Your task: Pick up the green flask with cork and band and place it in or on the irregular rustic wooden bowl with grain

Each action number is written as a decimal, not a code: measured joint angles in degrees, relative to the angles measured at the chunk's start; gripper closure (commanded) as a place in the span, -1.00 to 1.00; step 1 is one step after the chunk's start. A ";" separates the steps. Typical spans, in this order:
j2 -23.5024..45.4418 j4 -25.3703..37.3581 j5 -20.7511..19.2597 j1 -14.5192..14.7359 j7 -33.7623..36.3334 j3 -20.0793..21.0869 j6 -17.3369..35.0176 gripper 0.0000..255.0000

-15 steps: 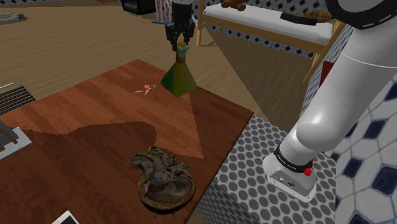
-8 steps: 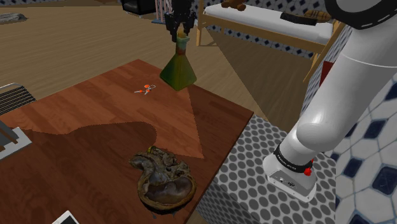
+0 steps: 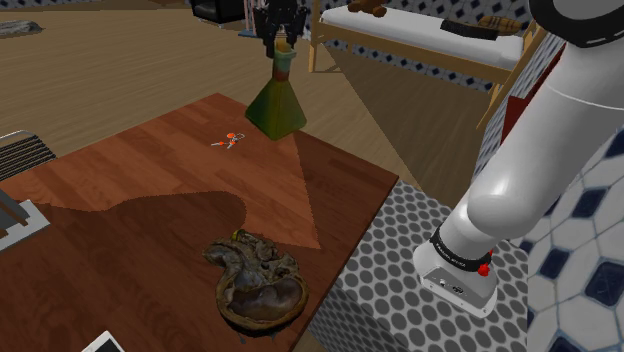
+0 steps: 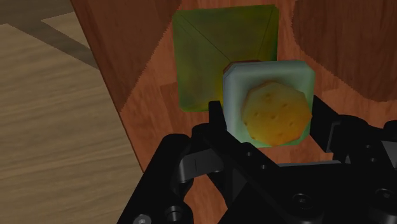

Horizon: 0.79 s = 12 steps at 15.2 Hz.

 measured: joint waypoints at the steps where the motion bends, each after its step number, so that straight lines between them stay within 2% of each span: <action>1: -1.59 -1.48 0.20 0.52 1.02 0.50 -0.07 1.00; 5: -5.14 -4.04 0.73 2.65 5.27 2.65 -0.83 1.00; 12: -9.15 -4.85 1.75 6.56 13.74 7.17 -3.53 1.00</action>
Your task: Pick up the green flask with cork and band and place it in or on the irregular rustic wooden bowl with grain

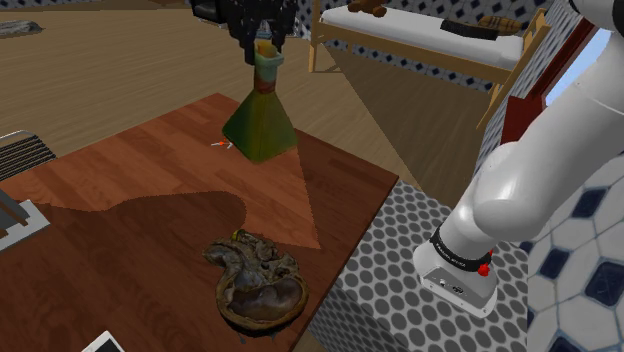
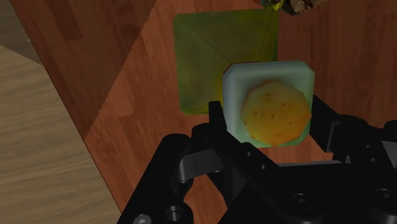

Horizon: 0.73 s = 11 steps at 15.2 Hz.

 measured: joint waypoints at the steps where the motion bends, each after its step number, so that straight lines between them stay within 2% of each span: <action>1: -0.42 -0.09 0.14 0.58 1.34 0.74 -0.23 1.00; 5: -2.14 -0.08 0.84 2.67 6.20 3.45 -1.62 1.00; 11: -1.49 3.50 0.97 5.98 14.61 8.33 -4.06 1.00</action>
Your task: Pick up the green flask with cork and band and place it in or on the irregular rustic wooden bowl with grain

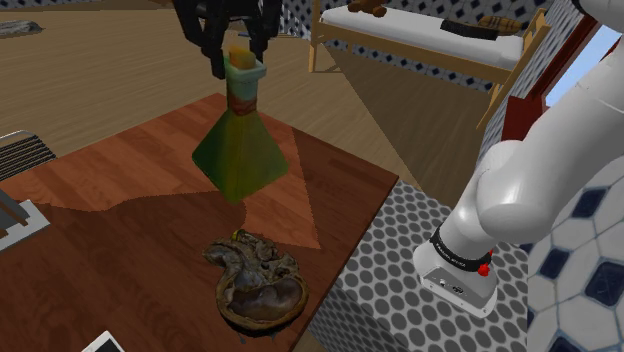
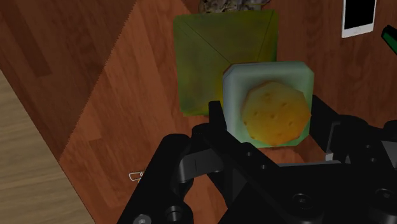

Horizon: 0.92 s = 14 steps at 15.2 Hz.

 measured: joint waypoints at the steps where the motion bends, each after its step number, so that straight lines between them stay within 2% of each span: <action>1: 0.55 1.36 -0.17 0.56 1.52 0.89 -0.80 1.00; 4: 1.00 3.17 -0.28 2.44 6.15 3.58 -1.98 1.00; 6: 3.35 6.71 -1.35 3.69 9.47 5.64 -3.27 1.00; 14: 1.02 -0.72 -0.19 4.28 10.32 6.11 2.13 1.00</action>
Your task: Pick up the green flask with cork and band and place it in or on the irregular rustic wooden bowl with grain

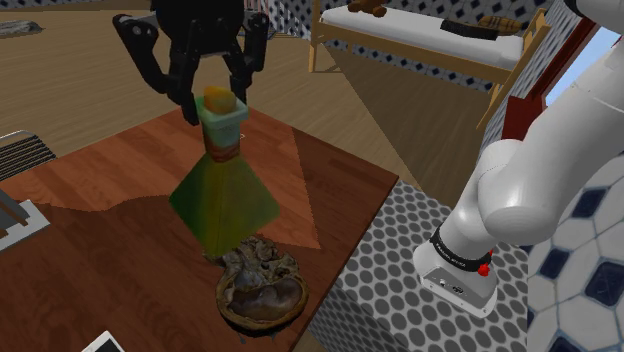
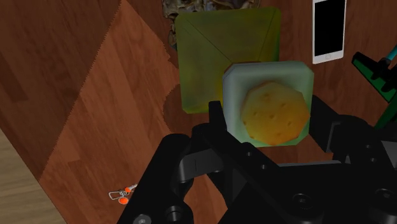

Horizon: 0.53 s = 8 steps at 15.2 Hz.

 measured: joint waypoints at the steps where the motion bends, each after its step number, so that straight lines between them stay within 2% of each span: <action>1: -0.27 -0.96 0.12 -0.01 -0.12 -0.05 0.73 1.00; 8: -2.00 -8.25 0.99 0.10 -0.77 -0.21 6.46 1.00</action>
